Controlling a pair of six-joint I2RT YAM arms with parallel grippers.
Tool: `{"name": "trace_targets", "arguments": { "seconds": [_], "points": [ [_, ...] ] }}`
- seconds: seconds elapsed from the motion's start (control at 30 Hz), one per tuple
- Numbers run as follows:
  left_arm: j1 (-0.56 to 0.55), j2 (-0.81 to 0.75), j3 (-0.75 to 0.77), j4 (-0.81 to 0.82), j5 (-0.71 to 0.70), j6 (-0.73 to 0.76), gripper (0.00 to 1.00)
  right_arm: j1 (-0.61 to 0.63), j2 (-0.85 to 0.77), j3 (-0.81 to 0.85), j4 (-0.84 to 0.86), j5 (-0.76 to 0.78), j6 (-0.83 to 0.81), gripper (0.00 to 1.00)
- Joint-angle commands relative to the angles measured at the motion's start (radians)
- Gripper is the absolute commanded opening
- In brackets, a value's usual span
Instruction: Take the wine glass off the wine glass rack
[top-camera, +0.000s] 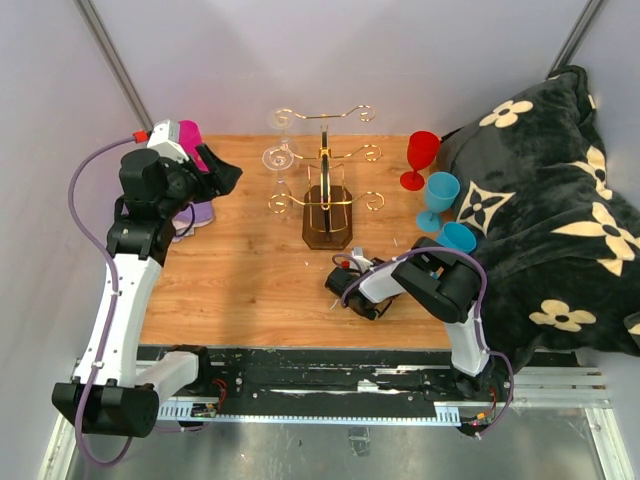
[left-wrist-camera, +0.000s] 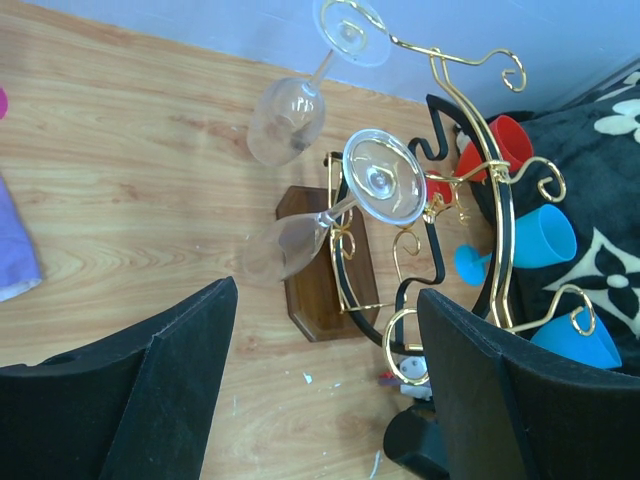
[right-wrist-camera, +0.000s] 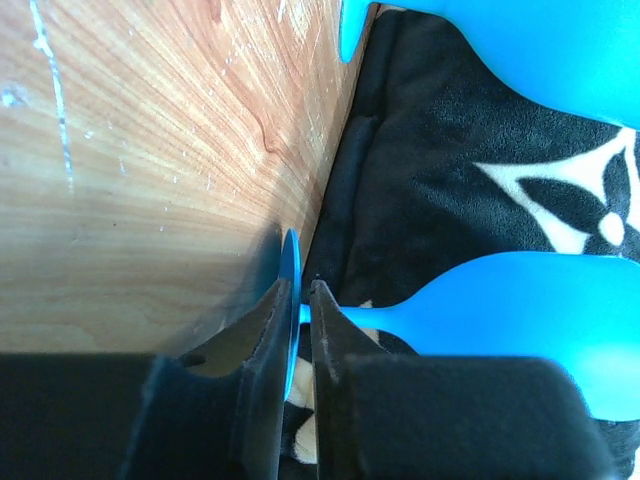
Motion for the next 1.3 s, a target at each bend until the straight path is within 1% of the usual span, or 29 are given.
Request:
{"name": "trace_targets", "arguments": {
  "seconds": [0.0, 0.07, 0.3, 0.43, 0.6, 0.63, 0.73, 0.93, 1.1, 1.2, 1.27],
  "points": [
    [-0.005, -0.02, -0.011, 0.037, -0.014, 0.003, 0.79, -0.066, 0.055, 0.04, 0.024, 0.001, 0.0, 0.18],
    [-0.005, -0.022, -0.018, 0.036, -0.019, 0.006, 0.79, -0.066, 0.055, 0.047, 0.01, -0.023, -0.002, 0.22],
    [-0.005, -0.021, -0.017, 0.037, -0.021, 0.004, 0.79, -0.061, 0.041, 0.079, -0.055, -0.092, 0.012, 0.24],
    [-0.005, -0.02, -0.016, 0.034, -0.025, 0.006, 0.79, -0.052, 0.017, 0.095, -0.062, -0.153, -0.014, 0.23],
    [-0.005, -0.017, -0.008, 0.026, -0.046, 0.019, 0.79, -0.021, -0.026, 0.121, -0.092, -0.202, -0.012, 0.19],
    [-0.005, -0.016, -0.003, 0.019, -0.059, 0.025, 0.79, -0.013, -0.037, 0.129, -0.108, -0.217, 0.002, 0.2],
    [-0.005, -0.017, 0.007, 0.007, -0.078, 0.038, 0.79, 0.015, -0.079, 0.183, -0.198, -0.283, 0.065, 0.27],
    [-0.006, -0.022, 0.005, -0.003, -0.095, 0.049, 0.8, 0.085, -0.149, 0.254, -0.292, -0.452, 0.116, 0.39],
    [-0.005, -0.025, 0.017, -0.008, -0.145, 0.068, 0.8, 0.115, -0.226, 0.286, -0.381, -0.604, 0.18, 0.42],
    [-0.005, -0.01, 0.036, -0.004, -0.17, 0.071, 0.81, 0.151, -0.307, 0.289, -0.423, -0.664, 0.199, 0.44],
    [-0.005, 0.005, 0.051, 0.0, -0.18, 0.07, 0.81, 0.153, -0.363, 0.292, -0.47, -0.699, 0.215, 0.47]
  ]
}}
